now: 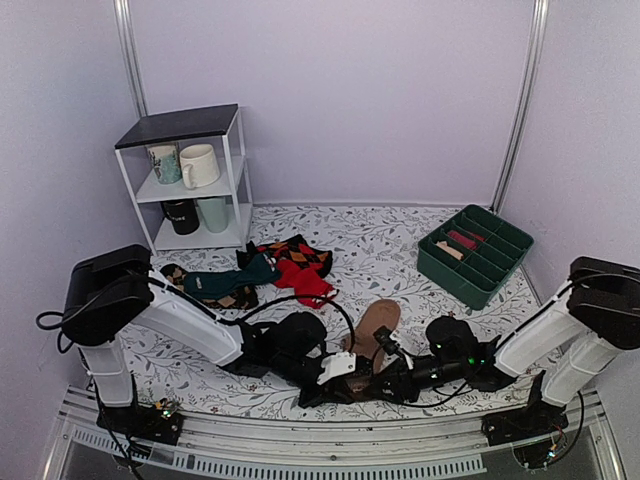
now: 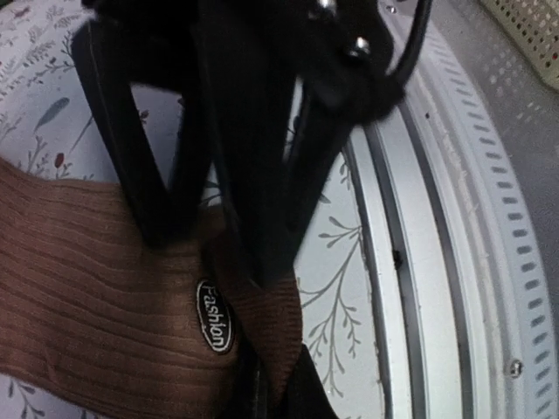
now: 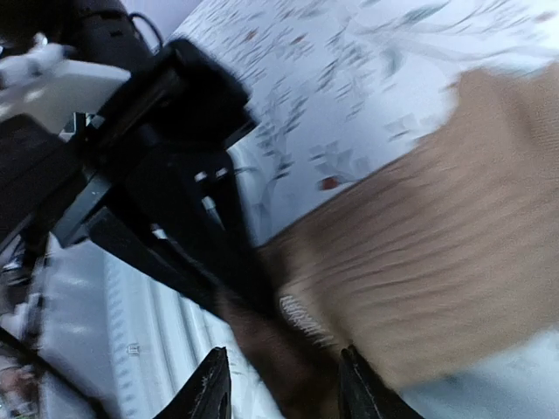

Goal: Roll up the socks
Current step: Roll a pair of socks at the center of the board.

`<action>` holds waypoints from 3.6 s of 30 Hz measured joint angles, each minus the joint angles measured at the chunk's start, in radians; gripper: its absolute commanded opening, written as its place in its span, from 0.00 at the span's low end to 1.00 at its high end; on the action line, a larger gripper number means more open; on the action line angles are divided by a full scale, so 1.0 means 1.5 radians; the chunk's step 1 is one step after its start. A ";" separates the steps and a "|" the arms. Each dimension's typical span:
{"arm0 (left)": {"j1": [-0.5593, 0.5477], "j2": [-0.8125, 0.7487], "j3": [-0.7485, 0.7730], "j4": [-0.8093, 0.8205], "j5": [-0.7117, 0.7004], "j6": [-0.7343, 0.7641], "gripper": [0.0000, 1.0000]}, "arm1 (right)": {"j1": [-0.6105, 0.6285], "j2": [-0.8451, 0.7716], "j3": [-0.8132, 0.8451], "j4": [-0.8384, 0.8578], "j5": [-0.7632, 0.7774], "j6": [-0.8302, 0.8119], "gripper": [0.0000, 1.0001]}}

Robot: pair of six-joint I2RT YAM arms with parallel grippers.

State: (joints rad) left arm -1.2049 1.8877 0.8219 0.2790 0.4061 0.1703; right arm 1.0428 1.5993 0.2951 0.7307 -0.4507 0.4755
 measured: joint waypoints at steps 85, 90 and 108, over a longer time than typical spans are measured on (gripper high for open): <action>-0.035 -0.149 -0.212 0.220 -0.120 0.197 0.42 | 0.073 0.046 -0.038 0.094 0.021 0.010 0.02; -0.047 -0.109 -0.192 0.225 -0.123 0.223 0.42 | 0.071 0.046 -0.035 0.087 0.010 0.020 0.02; -0.066 -0.028 -0.141 0.235 -0.145 0.230 0.00 | 0.063 0.055 -0.030 0.085 -0.017 0.028 0.04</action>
State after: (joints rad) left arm -1.3033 1.8450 0.6098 0.6323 0.1883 0.5159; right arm 1.1374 1.6817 0.2497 0.8585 -0.4755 0.5179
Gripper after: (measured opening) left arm 0.095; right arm 0.048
